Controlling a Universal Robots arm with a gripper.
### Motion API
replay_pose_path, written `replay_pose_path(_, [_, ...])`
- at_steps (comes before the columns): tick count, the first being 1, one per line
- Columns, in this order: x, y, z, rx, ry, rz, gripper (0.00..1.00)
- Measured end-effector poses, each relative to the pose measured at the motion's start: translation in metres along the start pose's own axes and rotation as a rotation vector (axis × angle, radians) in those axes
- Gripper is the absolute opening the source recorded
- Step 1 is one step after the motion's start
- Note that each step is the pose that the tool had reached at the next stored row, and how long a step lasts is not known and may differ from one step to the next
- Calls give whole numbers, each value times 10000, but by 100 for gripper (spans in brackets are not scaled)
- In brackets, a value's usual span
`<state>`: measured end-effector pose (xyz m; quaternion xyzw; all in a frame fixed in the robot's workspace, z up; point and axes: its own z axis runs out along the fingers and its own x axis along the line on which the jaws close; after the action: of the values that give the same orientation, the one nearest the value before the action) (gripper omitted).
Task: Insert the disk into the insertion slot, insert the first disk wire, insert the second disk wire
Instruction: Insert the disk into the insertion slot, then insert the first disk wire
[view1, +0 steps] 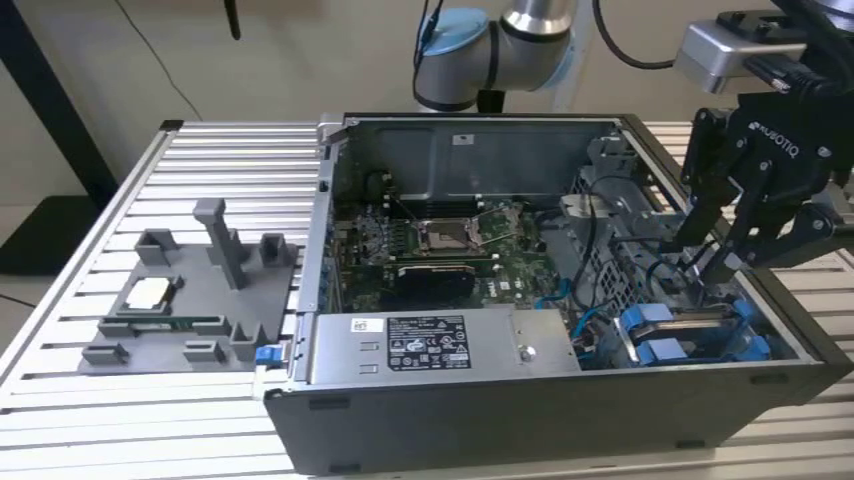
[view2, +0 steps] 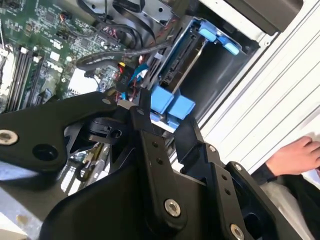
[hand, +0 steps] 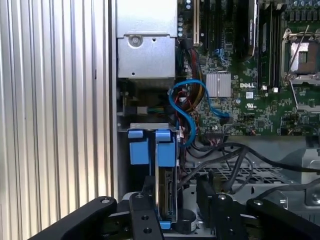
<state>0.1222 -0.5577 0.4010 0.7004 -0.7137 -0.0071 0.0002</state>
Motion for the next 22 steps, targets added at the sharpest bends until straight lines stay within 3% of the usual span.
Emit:
replay_pose_path(8, [-121,16,53,114,-274,-5,47])
replay_pose_path(15, [-158,16,141,119,-514,-5,47])
replay_pose_path(19, [-159,16,142,120,-520,-6,38])
replay_pose_path(22, [-159,16,144,139,-521,-6,20])
